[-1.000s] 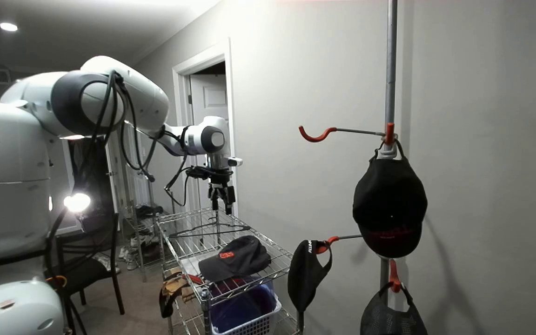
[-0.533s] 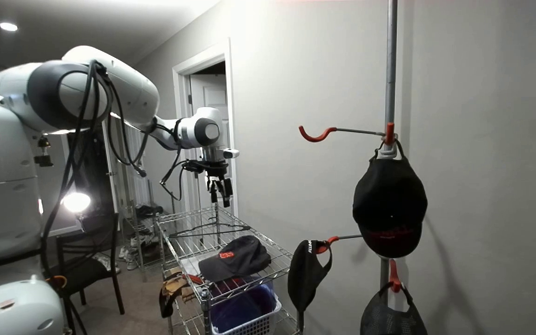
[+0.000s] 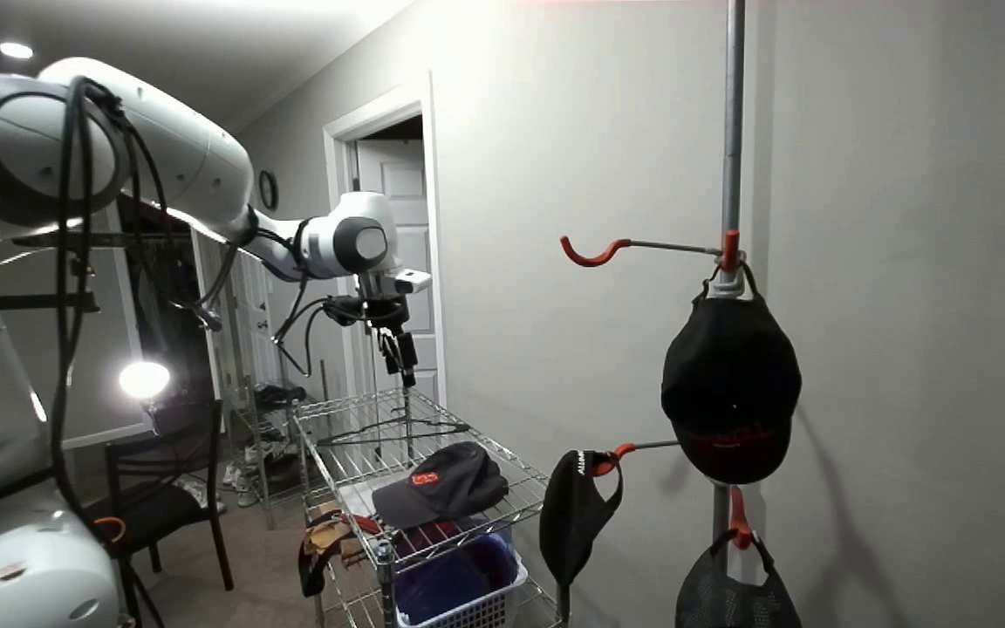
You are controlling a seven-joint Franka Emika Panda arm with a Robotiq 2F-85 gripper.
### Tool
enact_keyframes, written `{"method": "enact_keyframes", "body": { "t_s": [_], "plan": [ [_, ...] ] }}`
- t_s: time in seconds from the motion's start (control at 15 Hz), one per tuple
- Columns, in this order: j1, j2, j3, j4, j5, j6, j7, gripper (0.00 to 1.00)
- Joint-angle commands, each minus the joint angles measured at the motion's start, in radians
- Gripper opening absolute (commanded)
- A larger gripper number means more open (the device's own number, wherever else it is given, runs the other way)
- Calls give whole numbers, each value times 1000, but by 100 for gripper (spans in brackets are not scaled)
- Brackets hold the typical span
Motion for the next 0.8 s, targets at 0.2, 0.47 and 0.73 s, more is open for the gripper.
{"method": "enact_keyframes", "body": {
  "t_s": [0.2, 0.47, 0.73],
  "plan": [
    [-46, -196, 1, -200, 81, 91, 63, 100],
    [-88, -284, -11, -273, 113, 102, 63, 100],
    [-167, -376, -37, -331, 95, 111, 97, 100]
  ]
}}
